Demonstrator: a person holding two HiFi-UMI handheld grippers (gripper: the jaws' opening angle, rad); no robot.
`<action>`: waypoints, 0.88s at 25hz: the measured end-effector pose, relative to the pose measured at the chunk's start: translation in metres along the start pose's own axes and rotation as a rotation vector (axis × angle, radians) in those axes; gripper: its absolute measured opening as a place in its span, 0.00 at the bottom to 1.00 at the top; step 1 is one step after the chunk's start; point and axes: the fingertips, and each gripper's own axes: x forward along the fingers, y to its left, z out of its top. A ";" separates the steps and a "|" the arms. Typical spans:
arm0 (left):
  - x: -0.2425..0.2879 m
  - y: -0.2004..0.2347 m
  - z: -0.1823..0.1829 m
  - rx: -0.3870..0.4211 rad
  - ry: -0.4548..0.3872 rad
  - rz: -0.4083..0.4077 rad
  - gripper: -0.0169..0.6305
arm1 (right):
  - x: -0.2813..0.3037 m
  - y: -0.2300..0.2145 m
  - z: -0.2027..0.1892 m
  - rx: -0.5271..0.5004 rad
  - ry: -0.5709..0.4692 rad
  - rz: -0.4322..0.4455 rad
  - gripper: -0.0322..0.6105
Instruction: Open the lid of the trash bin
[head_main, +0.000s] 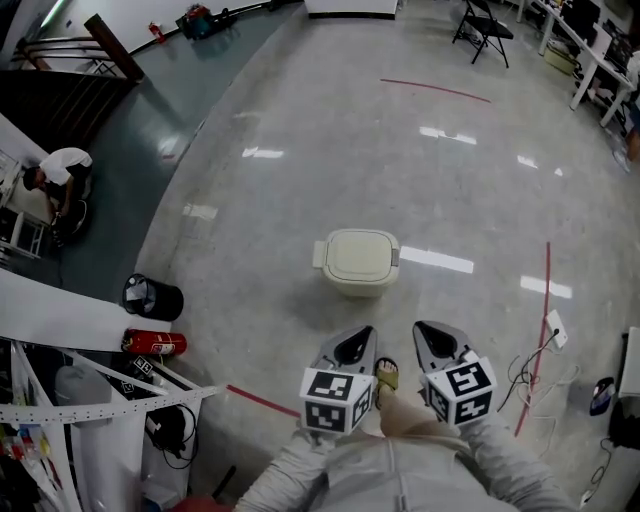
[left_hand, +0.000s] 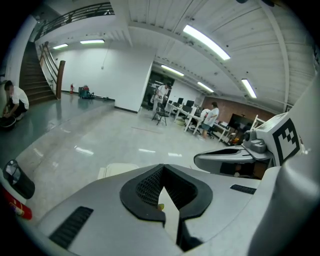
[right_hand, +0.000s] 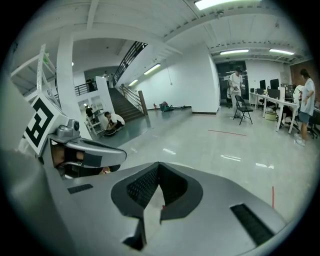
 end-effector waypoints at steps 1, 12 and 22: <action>0.009 0.003 0.001 -0.003 0.011 0.004 0.03 | 0.007 -0.007 0.001 0.002 0.009 0.003 0.05; 0.079 0.036 -0.005 -0.054 0.077 0.035 0.03 | 0.081 -0.066 -0.007 0.015 0.081 0.002 0.05; 0.145 0.074 -0.051 -0.095 0.147 0.028 0.03 | 0.153 -0.099 -0.055 0.056 0.154 -0.036 0.05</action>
